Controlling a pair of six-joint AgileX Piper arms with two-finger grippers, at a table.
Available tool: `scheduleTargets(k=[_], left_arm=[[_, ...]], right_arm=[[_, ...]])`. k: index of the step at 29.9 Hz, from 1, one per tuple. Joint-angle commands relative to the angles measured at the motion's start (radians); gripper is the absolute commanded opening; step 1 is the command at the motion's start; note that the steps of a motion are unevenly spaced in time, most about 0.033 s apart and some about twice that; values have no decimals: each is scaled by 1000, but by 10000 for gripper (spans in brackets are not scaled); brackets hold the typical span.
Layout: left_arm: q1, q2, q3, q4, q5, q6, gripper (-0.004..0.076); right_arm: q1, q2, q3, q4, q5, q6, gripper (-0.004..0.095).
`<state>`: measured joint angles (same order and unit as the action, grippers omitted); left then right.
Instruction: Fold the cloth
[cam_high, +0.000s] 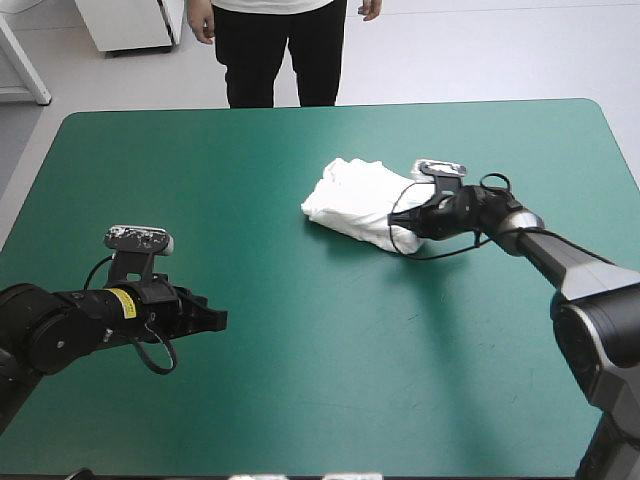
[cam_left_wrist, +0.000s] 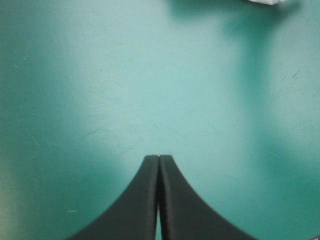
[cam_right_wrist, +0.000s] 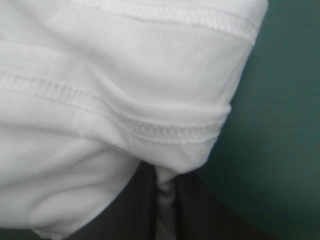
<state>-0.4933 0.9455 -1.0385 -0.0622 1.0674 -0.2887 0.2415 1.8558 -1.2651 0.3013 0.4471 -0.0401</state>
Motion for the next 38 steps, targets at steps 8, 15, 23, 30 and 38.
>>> scheduleTargets(k=[8, 15, 23, 30, 38], left_arm=[[-2, -8, -24, -46, -45, 0, -10], [-2, -8, -24, -46, -45, 23, -10], [-2, -8, -24, -46, -51, 30, -10], [-2, -4, -24, -48, -61, 52, -10], [-2, -4, -24, -51, -59, 54, -10]], right_arm=[[-296, -327, 337, -28, -69, -76, -17], [-543, -516, 473, -32, -31, -163, -17], [-718, -651, 550, -23, -22, -167, -17], [-718, -637, 573, -30, 16, -201, 6], [-718, -645, 543, -24, 105, -180, 526]])
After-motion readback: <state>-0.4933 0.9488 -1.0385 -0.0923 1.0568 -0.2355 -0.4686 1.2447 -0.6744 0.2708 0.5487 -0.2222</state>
